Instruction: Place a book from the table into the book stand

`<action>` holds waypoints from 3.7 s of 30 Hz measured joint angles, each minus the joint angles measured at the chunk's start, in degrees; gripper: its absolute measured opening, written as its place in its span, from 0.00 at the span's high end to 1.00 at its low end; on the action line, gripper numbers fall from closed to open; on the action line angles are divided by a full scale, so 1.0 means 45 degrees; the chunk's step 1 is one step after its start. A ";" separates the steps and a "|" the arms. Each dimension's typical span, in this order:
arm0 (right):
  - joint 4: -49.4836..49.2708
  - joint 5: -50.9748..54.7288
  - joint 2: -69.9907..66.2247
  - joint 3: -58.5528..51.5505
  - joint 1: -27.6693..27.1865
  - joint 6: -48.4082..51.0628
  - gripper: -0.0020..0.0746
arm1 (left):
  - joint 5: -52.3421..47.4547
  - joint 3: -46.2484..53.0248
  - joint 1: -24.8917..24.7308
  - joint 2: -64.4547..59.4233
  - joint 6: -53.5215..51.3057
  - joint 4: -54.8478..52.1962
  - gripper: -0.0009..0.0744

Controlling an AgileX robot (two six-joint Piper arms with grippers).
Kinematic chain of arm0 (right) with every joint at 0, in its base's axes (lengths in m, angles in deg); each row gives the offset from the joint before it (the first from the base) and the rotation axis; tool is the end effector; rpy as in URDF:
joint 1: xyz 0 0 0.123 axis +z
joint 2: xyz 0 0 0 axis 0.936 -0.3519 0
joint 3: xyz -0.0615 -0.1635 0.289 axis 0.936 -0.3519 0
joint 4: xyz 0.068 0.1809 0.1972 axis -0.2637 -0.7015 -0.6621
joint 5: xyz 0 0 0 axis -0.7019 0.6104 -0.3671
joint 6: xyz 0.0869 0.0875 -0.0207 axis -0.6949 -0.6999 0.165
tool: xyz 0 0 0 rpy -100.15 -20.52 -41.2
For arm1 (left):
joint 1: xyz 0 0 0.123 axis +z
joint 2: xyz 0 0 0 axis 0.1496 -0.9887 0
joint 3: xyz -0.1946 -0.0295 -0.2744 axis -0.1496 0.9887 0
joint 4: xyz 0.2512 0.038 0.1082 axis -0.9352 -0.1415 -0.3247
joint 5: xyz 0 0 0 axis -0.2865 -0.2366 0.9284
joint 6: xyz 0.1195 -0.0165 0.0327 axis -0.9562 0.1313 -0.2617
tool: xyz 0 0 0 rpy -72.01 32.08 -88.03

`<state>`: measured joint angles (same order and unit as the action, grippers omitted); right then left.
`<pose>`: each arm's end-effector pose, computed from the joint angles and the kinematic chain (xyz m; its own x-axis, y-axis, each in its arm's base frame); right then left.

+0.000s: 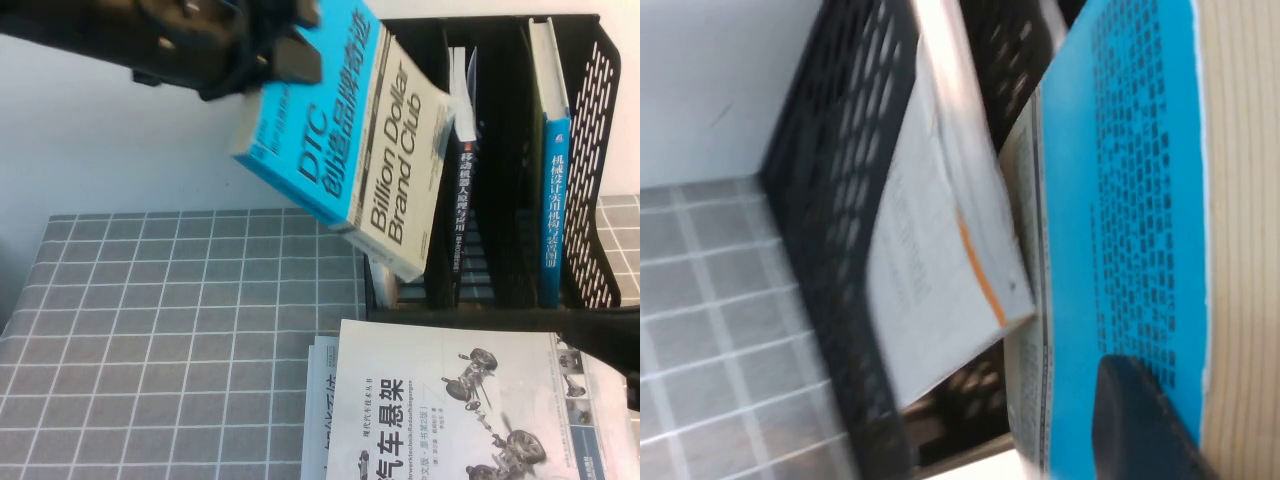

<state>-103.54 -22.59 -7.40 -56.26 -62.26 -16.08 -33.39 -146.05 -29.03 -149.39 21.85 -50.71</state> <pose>0.2067 0.0920 0.2896 -0.5144 -0.0872 -0.8531 -0.5597 0.7878 0.2570 0.3499 -0.1785 0.4937 -0.6801 -0.1448 -0.7186 0.3765 0.7721 -0.5120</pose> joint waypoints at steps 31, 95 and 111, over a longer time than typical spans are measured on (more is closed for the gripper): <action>0.0000 0.0440 0.0000 -0.0008 0.0000 -0.0256 0.98 | 0.3243 -0.0322 -0.2897 -0.2975 0.6938 -0.8507 0.75; -0.5140 -0.1416 -1.0885 0.9690 0.4028 0.5519 0.98 | -0.2419 -0.0549 -0.2872 0.3566 0.2485 -0.8947 0.99; 0.6894 0.6587 -0.7857 0.9761 0.4028 -0.4121 0.98 | 0.5413 1.1429 -0.2872 1.1249 0.2388 -0.7888 0.99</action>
<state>-72.51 7.05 -42.76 -12.34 -44.14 -34.63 -9.03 -94.62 -41.96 -98.77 32.59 -86.21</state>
